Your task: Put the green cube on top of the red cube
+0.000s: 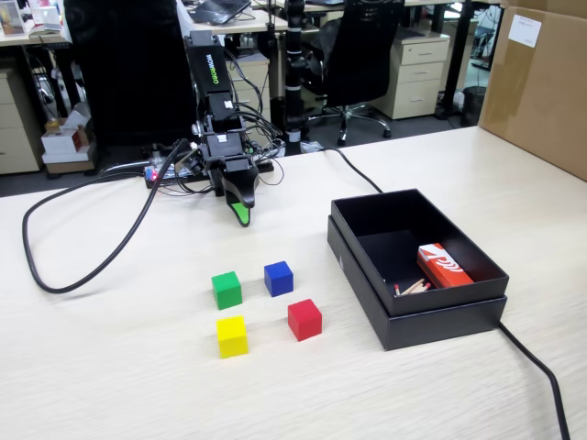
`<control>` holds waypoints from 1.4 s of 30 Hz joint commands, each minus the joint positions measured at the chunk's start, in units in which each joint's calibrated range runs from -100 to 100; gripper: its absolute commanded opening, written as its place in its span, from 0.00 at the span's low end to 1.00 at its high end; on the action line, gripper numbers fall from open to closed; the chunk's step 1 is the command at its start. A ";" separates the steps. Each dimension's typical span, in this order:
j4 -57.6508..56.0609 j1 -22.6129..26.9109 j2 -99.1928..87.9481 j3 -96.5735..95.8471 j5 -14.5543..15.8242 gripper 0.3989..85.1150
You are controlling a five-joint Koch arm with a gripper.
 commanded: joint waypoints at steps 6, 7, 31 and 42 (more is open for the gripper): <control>-1.75 0.00 0.00 -2.89 0.05 0.58; -1.75 0.00 0.00 -2.89 0.05 0.58; -1.75 0.00 0.34 -2.34 -0.20 0.57; -10.39 -0.98 1.03 6.63 0.05 0.56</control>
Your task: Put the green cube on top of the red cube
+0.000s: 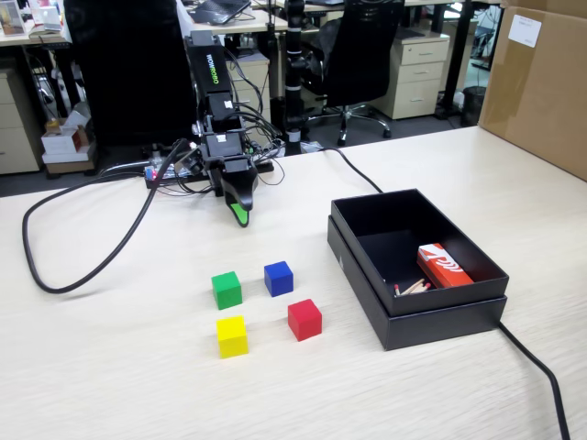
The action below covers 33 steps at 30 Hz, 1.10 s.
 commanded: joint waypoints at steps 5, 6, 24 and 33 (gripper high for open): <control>-14.45 -0.15 1.45 14.04 0.05 0.56; -14.79 -0.24 1.56 15.76 0.05 0.56; -36.91 -4.40 41.03 63.91 -3.76 0.56; -36.91 -7.33 62.26 75.33 -7.72 0.56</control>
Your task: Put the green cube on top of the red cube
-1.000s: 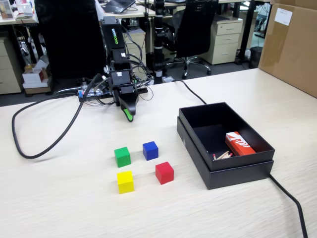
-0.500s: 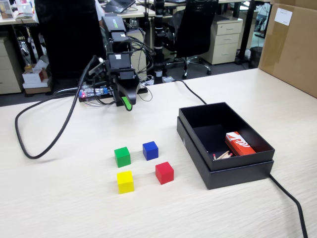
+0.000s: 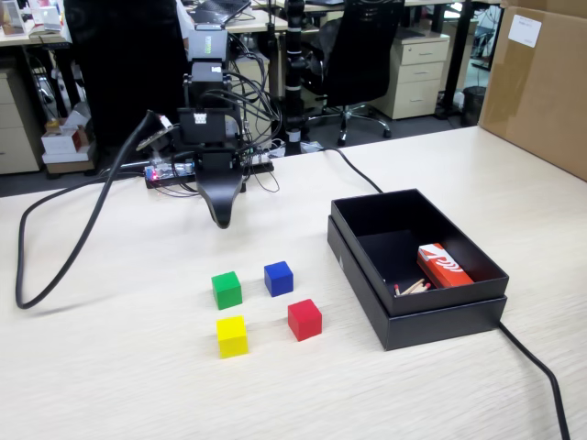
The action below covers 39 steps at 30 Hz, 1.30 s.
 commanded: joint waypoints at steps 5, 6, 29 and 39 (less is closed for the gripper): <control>-0.28 -0.68 13.10 12.85 -1.71 0.56; -0.28 -0.78 14.59 13.57 -1.90 0.56; -0.28 0.29 39.37 24.54 -2.10 0.53; -0.28 0.24 42.93 25.27 -2.20 0.44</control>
